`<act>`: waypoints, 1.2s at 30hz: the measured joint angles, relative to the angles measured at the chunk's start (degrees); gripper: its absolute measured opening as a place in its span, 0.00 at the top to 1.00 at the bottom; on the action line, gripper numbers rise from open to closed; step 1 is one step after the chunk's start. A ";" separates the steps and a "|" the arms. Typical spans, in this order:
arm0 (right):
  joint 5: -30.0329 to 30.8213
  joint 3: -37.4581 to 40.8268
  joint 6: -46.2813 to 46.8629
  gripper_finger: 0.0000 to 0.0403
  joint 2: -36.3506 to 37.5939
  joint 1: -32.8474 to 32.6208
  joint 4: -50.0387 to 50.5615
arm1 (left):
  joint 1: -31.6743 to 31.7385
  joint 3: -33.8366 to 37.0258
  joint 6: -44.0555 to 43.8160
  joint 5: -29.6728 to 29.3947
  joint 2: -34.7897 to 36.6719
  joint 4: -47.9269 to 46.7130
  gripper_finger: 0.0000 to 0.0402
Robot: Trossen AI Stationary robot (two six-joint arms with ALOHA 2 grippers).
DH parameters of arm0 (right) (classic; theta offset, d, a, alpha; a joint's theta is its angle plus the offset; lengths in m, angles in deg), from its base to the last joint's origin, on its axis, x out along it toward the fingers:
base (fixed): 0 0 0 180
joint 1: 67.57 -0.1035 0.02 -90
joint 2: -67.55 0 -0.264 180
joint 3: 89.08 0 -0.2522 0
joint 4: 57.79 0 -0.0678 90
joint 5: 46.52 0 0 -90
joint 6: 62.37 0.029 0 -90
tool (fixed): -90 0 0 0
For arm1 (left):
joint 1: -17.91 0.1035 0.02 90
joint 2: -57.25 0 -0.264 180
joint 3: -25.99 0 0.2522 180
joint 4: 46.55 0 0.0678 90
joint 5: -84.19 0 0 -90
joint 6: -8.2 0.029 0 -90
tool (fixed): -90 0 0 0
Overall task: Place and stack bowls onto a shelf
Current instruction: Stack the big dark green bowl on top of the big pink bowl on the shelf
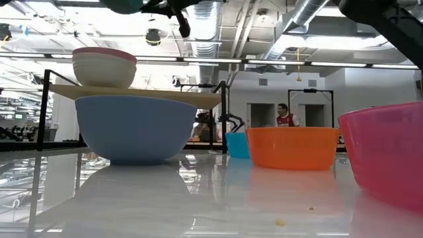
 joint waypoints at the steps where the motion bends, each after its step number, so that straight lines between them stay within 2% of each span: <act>1: -0.39 0.00 -0.02 0.95 -0.01 0.36 -1.58 | 0.00 0.00 0.00 -0.05 0.01 -0.01 0.49; 6: -4.32 0.00 -3.21 0.95 1.27 3.48 -1.20 | -0.02 0.00 0.00 -1.04 0.01 0.00 0.49; 14: -5.87 0.02 -6.45 0.95 2.24 7.34 5.08 | -0.02 0.00 -1.07 -3.74 0.01 -0.09 0.49; 24: -5.37 0.21 -9.10 0.95 -1.41 6.20 2.75 | -0.01 0.00 -1.09 -6.10 0.01 -0.64 0.49; 28: -1.48 1.00 -12.01 0.95 -1.30 5.69 0.51 | -0.02 0.00 -1.29 -6.11 0.01 -1.77 0.49; 36: -0.11 1.12 -13.61 0.95 -3.07 5.35 -3.14 | 0.00 0.00 -1.42 -7.42 0.01 -2.13 0.49</act>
